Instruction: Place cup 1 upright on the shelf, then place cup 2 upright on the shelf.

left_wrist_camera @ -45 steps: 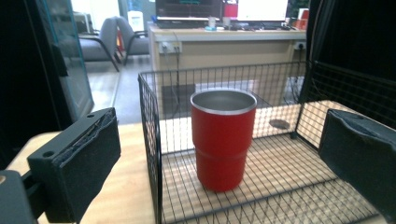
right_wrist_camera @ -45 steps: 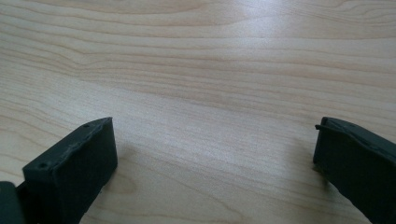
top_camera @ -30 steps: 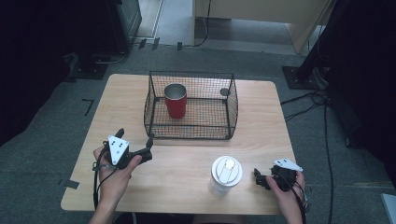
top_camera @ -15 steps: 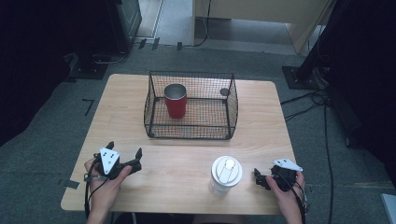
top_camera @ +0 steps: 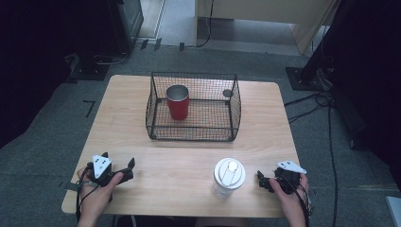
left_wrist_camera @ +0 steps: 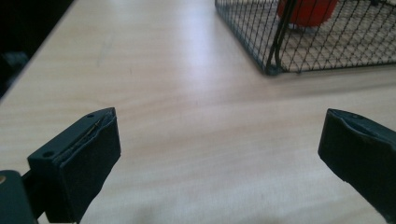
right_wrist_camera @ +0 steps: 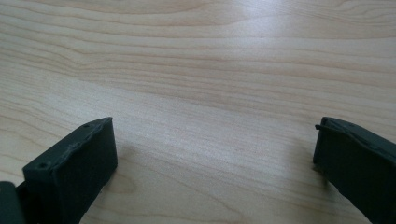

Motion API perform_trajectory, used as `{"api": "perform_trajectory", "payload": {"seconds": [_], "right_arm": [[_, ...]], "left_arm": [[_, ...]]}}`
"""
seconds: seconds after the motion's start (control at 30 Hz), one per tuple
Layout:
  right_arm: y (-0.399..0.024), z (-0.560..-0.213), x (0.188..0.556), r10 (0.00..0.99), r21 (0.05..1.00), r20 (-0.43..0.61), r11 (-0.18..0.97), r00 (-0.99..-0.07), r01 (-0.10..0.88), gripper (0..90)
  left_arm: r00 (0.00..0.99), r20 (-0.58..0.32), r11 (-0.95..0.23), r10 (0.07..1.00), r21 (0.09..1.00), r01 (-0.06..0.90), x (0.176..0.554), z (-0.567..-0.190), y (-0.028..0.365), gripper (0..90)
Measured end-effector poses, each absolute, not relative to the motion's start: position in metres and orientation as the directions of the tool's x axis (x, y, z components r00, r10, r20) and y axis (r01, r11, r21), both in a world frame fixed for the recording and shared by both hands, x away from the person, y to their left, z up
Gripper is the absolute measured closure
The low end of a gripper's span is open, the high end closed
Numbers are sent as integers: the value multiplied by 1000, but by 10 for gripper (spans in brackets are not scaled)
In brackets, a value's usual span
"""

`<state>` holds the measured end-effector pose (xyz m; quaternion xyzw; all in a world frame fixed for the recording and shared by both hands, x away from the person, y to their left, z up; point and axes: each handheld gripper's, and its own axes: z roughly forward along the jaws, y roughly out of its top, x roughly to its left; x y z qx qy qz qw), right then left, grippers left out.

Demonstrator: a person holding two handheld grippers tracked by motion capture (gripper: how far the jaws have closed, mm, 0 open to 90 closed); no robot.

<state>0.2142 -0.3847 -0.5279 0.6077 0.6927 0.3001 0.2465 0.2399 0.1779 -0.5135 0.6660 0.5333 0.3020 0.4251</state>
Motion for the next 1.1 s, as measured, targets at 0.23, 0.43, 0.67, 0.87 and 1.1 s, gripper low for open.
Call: {"api": "perform_trajectory", "payload": {"seconds": [0.23, 0.43, 0.67, 0.87, 1.1], "right_arm": [[-384, -528, 213, 990, 715, 24, 80, -139, 695, 0], [-381, -528, 208, 990, 714, 29, 76, -139, 696, 0], [-374, -516, 199, 974, 744, 67, 95, -215, 661, 0], [-364, -505, 192, 952, 762, 75, 138, -298, 633, 0], [-349, -498, 181, 898, 784, 80, 211, -432, 583, 0]], "left_arm": [[238, -56, -82, 970, 842, 533, 238, -514, 190, 0], [228, -79, -67, 970, 820, 568, 240, -515, 192, 0], [275, -71, -144, 959, 714, 685, 245, -519, 182, 0], [273, -26, -178, 962, 700, 692, 247, -520, 177, 0], [275, 12, -207, 961, 688, 695, 247, -520, 173, 0]]}}
